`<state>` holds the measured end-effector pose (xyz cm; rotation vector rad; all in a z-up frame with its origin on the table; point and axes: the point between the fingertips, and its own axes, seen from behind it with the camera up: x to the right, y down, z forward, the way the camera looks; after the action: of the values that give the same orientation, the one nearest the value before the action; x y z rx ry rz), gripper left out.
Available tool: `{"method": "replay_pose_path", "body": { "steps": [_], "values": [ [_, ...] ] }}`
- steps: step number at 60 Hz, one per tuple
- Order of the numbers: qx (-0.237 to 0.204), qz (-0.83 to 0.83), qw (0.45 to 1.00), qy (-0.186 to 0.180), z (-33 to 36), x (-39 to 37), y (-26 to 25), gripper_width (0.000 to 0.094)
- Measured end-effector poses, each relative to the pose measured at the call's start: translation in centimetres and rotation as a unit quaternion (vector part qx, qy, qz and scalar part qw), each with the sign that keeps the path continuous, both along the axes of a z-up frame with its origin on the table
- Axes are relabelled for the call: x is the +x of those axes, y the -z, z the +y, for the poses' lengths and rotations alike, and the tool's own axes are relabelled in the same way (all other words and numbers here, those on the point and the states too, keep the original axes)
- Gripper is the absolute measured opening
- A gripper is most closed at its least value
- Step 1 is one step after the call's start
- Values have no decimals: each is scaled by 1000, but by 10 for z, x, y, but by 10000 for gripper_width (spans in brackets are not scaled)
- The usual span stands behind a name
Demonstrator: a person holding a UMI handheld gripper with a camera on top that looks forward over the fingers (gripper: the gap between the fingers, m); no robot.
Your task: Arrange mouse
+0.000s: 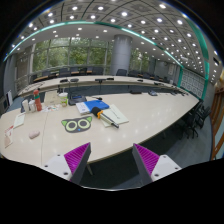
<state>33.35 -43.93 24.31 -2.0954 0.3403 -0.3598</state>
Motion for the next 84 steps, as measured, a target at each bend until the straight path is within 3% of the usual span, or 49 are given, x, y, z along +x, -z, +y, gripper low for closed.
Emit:
{"method": "replay_pose_path", "body": {
  "steps": [9,20,36,46,62,84],
  "values": [
    [-14,3,1000,-12,14,-22,28,855],
    [-27,4,998,-52,31,-79,67,853],
    [4,59,987,-152,122,-260,143,847],
    [-4,83,976,-201,189,-367,187,848],
    [-18,93,971,-219,288,-456,234,846],
    [-39,74,972,-221,369,-482,252,841]
  ]
}}
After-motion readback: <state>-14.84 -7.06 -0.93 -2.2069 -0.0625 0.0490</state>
